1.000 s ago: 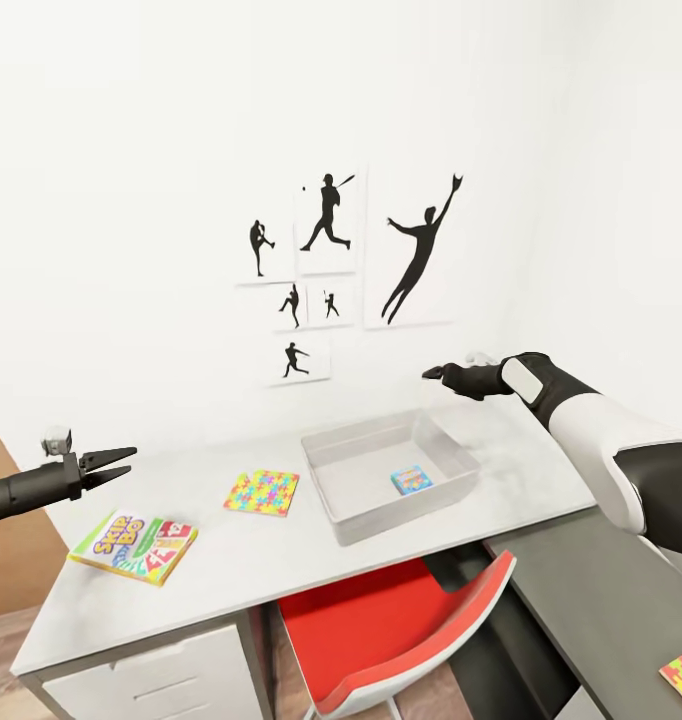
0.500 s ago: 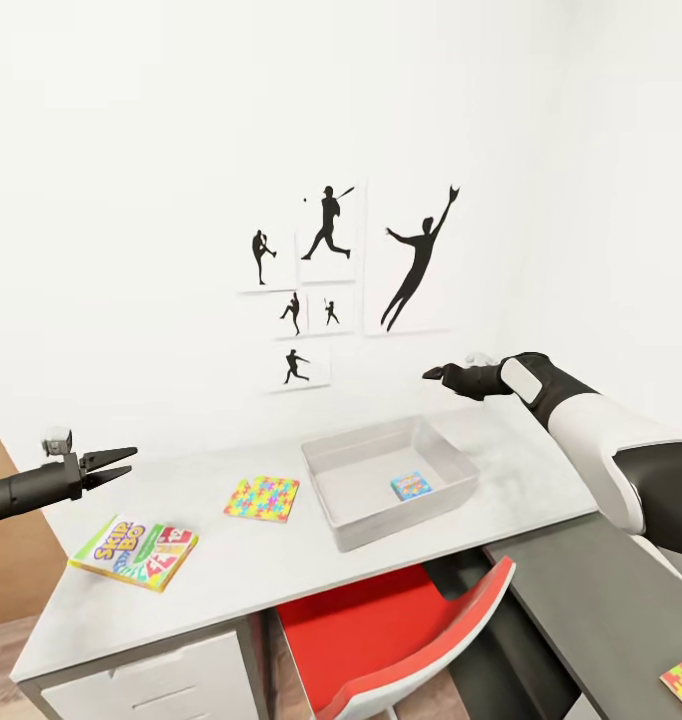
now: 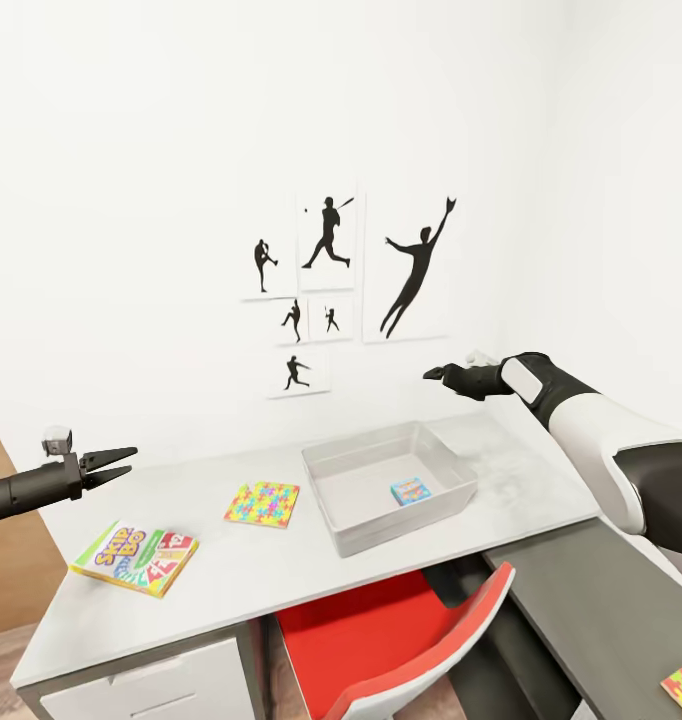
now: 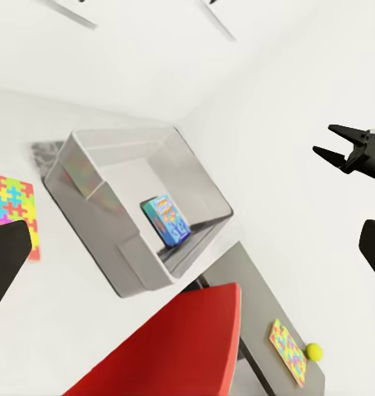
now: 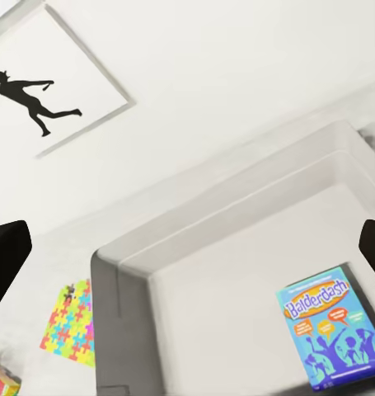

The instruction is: Put all the toys in the child's room - the three board games (two on the bed and one on the table), the two jigsaw puzzles on the table, and the tennis ball on the table - inside the toy box on the table in the child's room.

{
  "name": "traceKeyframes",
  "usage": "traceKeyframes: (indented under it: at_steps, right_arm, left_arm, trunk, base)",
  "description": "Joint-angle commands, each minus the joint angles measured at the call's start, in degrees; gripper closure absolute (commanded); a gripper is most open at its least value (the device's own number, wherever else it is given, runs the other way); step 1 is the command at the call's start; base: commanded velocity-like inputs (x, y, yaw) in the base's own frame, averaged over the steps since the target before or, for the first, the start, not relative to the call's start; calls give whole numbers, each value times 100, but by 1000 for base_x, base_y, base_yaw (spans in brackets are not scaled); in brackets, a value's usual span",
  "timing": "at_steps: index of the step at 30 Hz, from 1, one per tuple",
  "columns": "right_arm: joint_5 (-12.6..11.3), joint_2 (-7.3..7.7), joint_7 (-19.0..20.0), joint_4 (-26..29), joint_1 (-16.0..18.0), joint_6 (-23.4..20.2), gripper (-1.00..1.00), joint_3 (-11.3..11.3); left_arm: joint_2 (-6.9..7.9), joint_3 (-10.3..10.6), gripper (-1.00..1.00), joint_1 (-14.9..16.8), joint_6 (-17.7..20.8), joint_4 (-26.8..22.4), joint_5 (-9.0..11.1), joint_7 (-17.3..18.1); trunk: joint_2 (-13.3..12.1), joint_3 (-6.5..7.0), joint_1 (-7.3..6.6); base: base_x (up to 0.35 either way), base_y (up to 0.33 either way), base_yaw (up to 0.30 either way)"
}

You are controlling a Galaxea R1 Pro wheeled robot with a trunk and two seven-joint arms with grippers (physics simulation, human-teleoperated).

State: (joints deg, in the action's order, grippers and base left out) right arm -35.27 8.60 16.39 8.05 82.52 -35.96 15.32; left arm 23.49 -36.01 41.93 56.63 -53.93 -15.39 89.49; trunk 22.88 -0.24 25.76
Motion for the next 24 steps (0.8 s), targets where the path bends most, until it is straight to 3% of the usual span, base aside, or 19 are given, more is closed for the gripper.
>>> traceKeyframes:
  at_steps: [1,9,16,24]
  right_arm:
    - [-15,6,22,4,1,-14,-100,46]
    - [-19,34,22,-1,-41,-16,-100,45]
    - [-23,37,21,3,-201,-16,-100,42]
    - [-23,45,16,4,-226,-16,-100,41]
  left_arm:
    - [-3,-12,-100,3,59,-4,-61,51]
    - [-4,-11,-100,4,59,-4,-59,51]
    - [-5,-12,-100,4,59,-4,-58,51]
    - [-6,-7,-100,2,59,-4,-59,51]
  trunk:
    - [4,6,2]
    - [4,22,2]
    - [4,23,2]
    - [4,23,2]
  base:
    - [-42,0,0]
    - [-134,46,-30]
    - [-74,53,-232]
    - [-157,200,-273]
